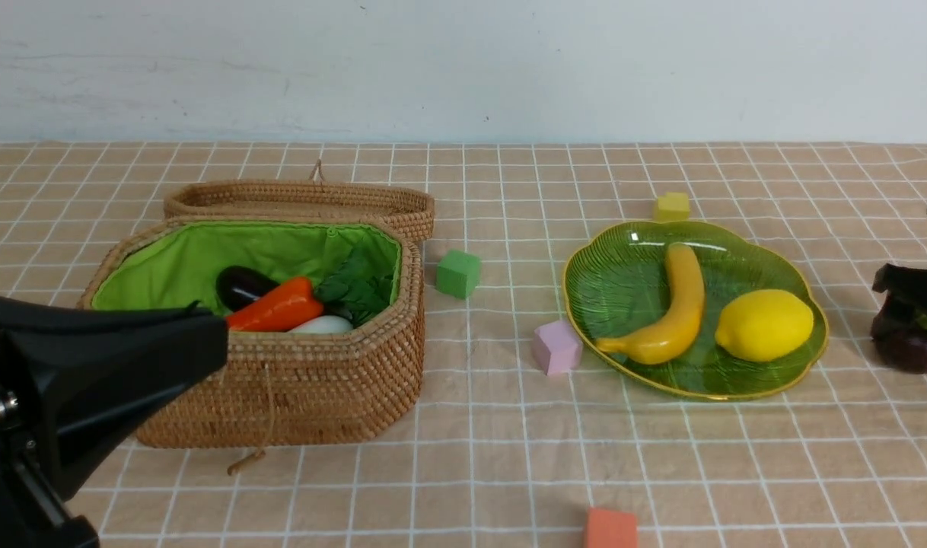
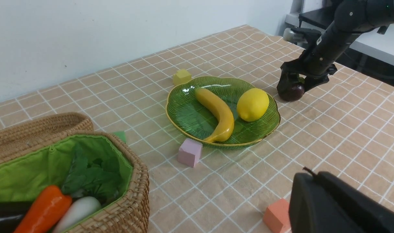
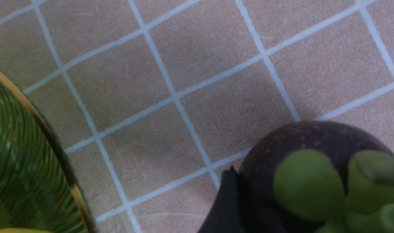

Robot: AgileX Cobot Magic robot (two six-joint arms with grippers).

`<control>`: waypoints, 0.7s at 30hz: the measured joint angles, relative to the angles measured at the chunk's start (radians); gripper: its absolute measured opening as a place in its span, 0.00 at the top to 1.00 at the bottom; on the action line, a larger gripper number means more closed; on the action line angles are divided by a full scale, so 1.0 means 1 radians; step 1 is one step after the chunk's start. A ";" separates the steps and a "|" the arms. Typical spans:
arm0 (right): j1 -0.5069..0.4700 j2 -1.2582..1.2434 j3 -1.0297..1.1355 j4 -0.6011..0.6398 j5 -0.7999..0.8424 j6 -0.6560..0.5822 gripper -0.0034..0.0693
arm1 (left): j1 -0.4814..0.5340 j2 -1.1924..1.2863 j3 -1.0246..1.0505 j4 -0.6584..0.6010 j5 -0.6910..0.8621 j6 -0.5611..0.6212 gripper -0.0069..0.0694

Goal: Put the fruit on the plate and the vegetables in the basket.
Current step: Use the right arm to grab a mangosteen and put it into the right plate

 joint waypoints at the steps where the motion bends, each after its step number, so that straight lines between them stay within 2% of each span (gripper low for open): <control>1: 0.000 0.001 -0.001 0.001 0.000 0.000 0.13 | 0.000 0.000 0.000 0.000 0.000 0.000 0.93; 9: 0.003 -0.046 0.003 0.003 0.055 -0.004 0.14 | 0.000 0.000 0.000 0.001 -0.008 0.000 0.93; 13: 0.075 -0.171 0.003 0.034 0.078 -0.019 0.14 | 0.000 0.000 0.000 0.001 -0.009 0.000 0.93; 17: 0.269 -0.235 0.000 0.149 -0.008 -0.187 0.14 | 0.000 0.000 0.000 0.005 -0.009 0.000 0.93; 19: 0.325 -0.223 0.000 0.177 -0.035 -0.228 0.14 | 0.000 0.000 0.000 0.005 -0.009 0.000 0.93; 20: 0.395 -0.190 -0.001 0.205 -0.071 -0.291 0.14 | 0.000 0.000 0.000 0.005 -0.008 0.000 0.93; 21: 0.426 -0.165 -0.003 0.212 -0.097 -0.313 0.14 | 0.000 0.000 0.000 0.005 -0.007 0.000 0.93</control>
